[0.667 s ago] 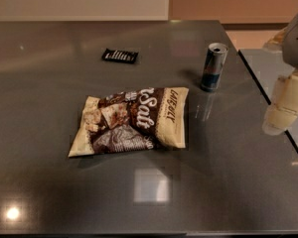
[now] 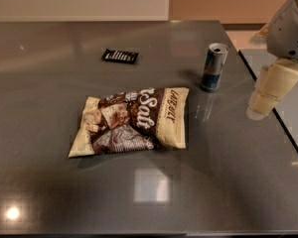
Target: Move redbull can near brown chip bag
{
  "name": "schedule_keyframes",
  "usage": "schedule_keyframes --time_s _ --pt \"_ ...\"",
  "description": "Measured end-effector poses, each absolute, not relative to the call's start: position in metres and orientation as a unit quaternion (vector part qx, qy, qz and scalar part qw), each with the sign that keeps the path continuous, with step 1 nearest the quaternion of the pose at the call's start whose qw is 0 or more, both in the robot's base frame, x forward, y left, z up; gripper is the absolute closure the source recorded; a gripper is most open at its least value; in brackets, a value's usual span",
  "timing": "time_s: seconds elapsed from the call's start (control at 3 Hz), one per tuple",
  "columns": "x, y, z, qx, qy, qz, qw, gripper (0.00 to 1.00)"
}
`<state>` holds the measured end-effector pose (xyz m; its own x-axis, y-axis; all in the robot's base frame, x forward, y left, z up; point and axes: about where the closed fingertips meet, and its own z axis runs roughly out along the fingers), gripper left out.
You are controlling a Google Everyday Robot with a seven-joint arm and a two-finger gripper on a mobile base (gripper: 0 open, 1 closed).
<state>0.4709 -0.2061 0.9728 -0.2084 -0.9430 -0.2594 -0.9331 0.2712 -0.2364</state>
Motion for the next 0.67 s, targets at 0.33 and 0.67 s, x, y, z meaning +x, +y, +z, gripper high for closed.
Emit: schedule_keyframes --time_s 0.33,0.67 --pt "0.507 -0.193 0.968 -0.603 0.773 0.003 0.195 0.0" --pt "0.542 -0.189 0.97 -0.591 0.778 0.008 0.213 0.0"
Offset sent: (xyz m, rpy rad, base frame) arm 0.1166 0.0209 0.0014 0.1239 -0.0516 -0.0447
